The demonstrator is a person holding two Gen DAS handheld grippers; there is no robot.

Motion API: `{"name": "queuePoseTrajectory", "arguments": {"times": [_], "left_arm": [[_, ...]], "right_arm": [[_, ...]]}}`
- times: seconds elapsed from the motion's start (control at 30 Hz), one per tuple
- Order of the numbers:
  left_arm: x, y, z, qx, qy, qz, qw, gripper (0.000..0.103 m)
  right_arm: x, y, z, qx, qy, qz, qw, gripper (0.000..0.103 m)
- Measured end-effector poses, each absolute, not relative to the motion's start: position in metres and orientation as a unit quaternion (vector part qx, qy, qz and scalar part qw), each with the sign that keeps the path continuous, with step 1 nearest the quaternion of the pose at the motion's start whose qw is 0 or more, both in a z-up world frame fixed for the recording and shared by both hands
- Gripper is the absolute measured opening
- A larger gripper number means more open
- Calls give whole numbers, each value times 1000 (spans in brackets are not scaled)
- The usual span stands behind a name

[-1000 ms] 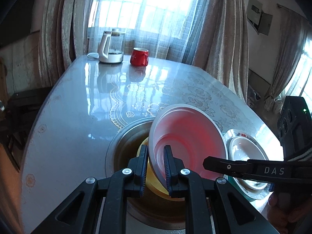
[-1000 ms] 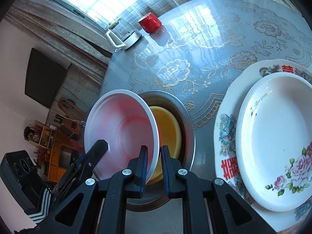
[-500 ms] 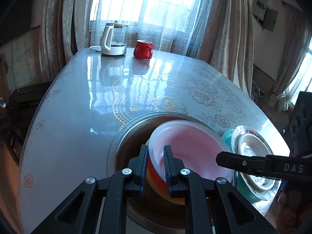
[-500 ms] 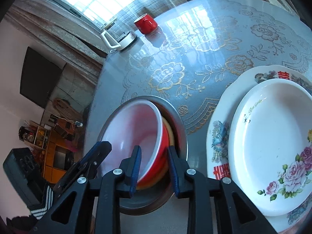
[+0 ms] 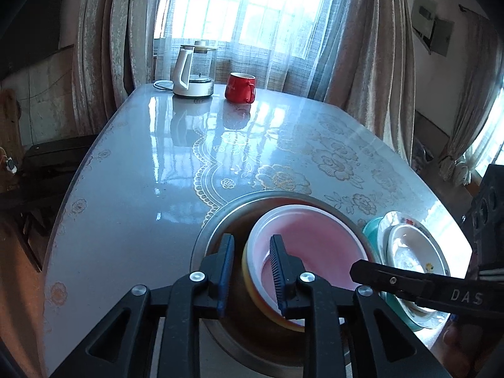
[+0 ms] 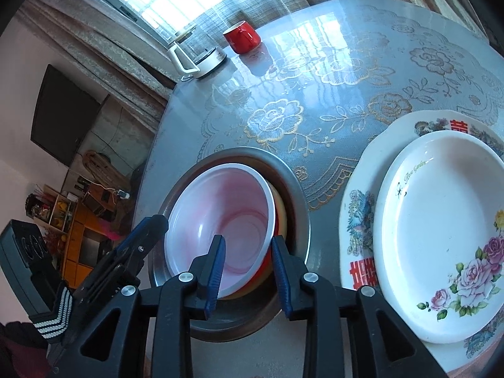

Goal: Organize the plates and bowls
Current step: 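Lower the red bowl into the yellow bowl and open both grippers, then move both grippers to the steel bowl rim and close on it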

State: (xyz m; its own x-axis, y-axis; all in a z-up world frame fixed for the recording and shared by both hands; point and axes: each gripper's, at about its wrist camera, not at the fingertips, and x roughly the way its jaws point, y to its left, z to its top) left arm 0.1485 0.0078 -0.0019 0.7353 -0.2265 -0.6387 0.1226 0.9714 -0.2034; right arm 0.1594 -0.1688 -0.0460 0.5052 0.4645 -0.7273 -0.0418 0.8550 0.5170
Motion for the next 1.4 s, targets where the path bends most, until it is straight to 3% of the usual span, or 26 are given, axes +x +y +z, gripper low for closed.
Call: {"name": "queuePoseTrajectory", "arguments": {"times": [0.27, 0.4, 0.67, 1.4], "left_arm": [[147, 5, 7, -66, 347, -99, 930, 42], [144, 4, 10, -66, 341, -105, 932, 56], [137, 9, 7, -67, 349, -112, 928, 68], [138, 44, -5, -104, 369, -103, 918, 71]], "right_arm": [[146, -174, -29, 199, 434, 143, 867, 31], [139, -182, -25, 196, 423, 131, 875, 32], [126, -191, -29, 197, 429, 125, 873, 32], [123, -186, -44, 202, 457, 119, 858, 33]]}}
